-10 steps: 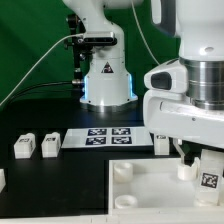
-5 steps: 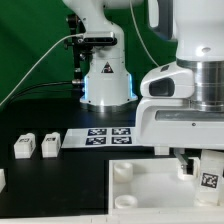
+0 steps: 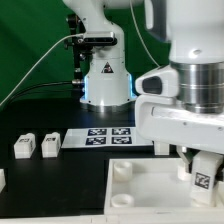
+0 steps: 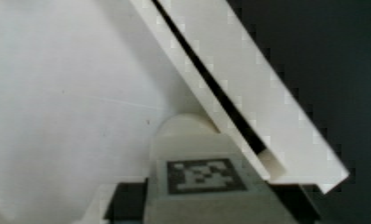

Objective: Assemble one leg

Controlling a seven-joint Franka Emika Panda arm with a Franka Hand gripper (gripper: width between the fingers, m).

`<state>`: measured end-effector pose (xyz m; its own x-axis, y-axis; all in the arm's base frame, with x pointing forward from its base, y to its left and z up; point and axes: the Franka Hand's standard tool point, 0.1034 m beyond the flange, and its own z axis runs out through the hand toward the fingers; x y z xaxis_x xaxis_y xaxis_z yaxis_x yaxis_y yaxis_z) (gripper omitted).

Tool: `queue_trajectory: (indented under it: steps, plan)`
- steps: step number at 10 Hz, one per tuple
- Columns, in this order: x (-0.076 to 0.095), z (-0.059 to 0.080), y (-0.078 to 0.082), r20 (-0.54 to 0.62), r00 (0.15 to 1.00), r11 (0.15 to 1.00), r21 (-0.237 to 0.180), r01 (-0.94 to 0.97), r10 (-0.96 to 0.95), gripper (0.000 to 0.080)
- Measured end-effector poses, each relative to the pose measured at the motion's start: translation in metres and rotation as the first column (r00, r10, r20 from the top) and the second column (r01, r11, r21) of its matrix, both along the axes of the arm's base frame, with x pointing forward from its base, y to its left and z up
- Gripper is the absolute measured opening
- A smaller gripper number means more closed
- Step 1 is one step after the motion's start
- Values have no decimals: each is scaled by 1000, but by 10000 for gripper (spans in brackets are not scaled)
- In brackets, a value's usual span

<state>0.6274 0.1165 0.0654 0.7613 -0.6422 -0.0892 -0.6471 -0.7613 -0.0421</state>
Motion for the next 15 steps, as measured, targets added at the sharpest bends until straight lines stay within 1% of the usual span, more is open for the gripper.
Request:
queue_trajectory:
  steps: [1,2,3,4,5,6,7,8,9,10,11,12,13,14,15]
  plan:
    - [2,0,-1,5,984,984,19,175,-175,293]
    - [4,-1,-2,23,934,932,65,356,-358,293]
    - [1,-1,-2,36,855,852,116,511,-518,293]
    - [1,-2,2,32,767,763,140,631,-641,293]
    - [1,-2,8,11,694,687,151,710,-720,293]
    - [2,-2,12,-23,594,585,149,797,-804,293]
    - [3,-3,11,-45,514,503,151,851,-856,293]
    - [4,-2,11,-50,501,489,152,859,-864,293]
    - [4,-3,11,-49,506,494,152,856,-861,369]
    - [4,-3,11,-49,506,494,152,856,-861,369]
    - [4,-3,11,-49,507,495,152,856,-861,520]
    - [4,-3,11,-49,507,495,152,855,-861,610]
    - [4,-3,11,-48,511,499,153,853,-858,637]
    - [4,-2,11,-28,578,567,159,808,-816,637]
    - [3,-1,12,-1,663,654,163,738,-748,647]
